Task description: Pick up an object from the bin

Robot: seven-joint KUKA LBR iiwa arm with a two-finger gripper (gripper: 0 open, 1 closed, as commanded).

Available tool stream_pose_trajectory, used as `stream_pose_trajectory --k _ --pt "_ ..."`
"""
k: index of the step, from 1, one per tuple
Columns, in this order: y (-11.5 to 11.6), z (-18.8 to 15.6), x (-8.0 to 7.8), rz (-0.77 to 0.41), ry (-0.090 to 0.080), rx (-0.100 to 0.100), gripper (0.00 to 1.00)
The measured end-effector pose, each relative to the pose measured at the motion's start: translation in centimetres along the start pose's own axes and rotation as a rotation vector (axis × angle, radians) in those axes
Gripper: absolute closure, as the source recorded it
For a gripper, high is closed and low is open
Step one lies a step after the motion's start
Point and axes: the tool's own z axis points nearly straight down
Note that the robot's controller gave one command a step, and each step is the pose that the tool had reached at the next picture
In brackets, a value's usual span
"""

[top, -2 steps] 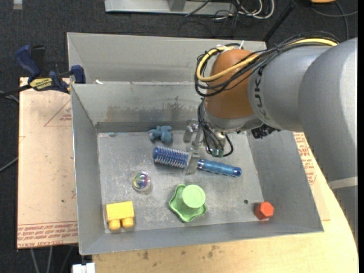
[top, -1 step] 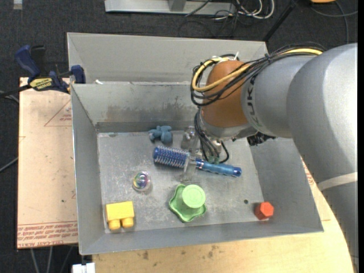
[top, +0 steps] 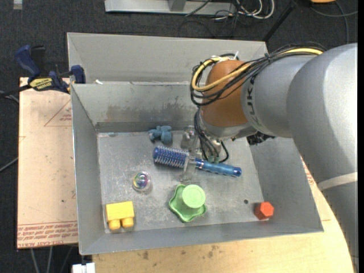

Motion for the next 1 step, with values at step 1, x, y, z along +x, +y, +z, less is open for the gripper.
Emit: stream_pose_trajectory --k 1 --pt "0.00 0.01 0.01 0.000 0.000 0.000 1.00"
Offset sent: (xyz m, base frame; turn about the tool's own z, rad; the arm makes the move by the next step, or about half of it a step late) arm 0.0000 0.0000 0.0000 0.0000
